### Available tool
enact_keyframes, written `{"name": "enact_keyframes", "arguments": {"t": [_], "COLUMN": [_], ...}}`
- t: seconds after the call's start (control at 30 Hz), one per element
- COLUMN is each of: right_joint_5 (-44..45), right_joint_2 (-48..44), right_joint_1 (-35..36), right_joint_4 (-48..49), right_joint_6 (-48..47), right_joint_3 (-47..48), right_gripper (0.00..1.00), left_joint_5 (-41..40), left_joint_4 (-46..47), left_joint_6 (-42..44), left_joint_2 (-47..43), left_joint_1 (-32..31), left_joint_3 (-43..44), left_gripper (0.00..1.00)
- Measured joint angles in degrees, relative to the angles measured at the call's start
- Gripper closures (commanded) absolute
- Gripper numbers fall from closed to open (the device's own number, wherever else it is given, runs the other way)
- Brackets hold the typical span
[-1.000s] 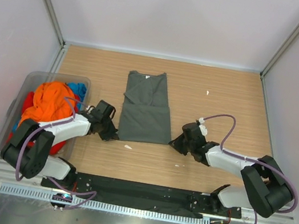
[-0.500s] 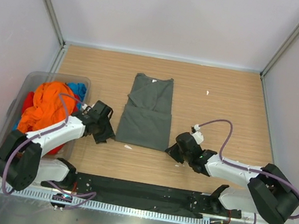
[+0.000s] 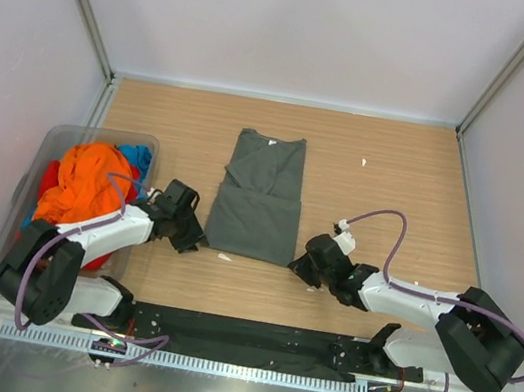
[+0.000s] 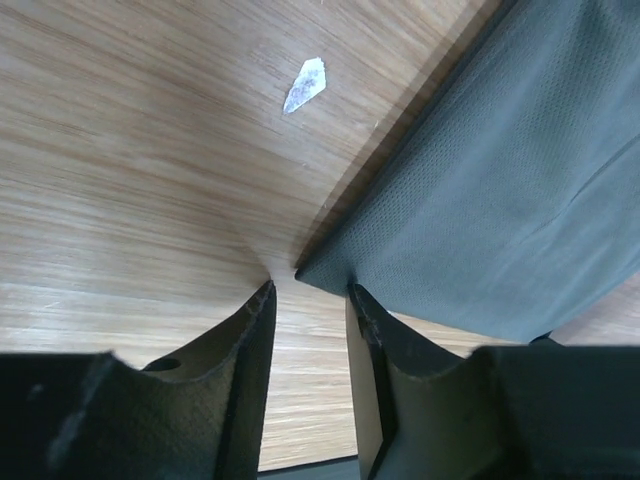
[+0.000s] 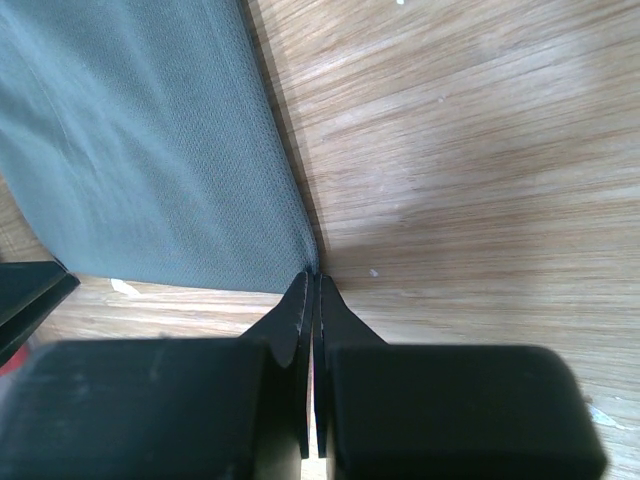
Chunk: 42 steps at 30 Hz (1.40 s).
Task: Fold and stack the t-shirts
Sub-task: Fold the tshirt
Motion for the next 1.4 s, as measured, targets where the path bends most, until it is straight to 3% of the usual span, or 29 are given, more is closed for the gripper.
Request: {"name": "enact_keyframes", "arguments": {"t": [0.27,0.57,1.4], "right_joint_5": [0.28,0.46,3.21], "right_joint_2": [-0.7,-0.7,-13.57], "right_joint_1": [0.04,0.07,2.84], "right_joint_4": [-0.85,-0.9,-11.85], "right_joint_6": [0.02,-0.02,-1.79], "right_joint_3": [-0.2,-0.2,-0.7], "right_gripper": [0.99,0.99,0.99], "left_joint_5": [-0.31,-2.4,-9.07], "left_joint_4": [0.44,0.17,-12.11], "left_joint_6": [-0.42,0.07,-0.42], "left_joint_2": [1.55,1.62,-7.43], "left_joint_1": [0.0,-0.66,-11.8], "left_joint_3": [0.81,0.81,4.07], "left_gripper": [0.75,1.0,1.0]}}
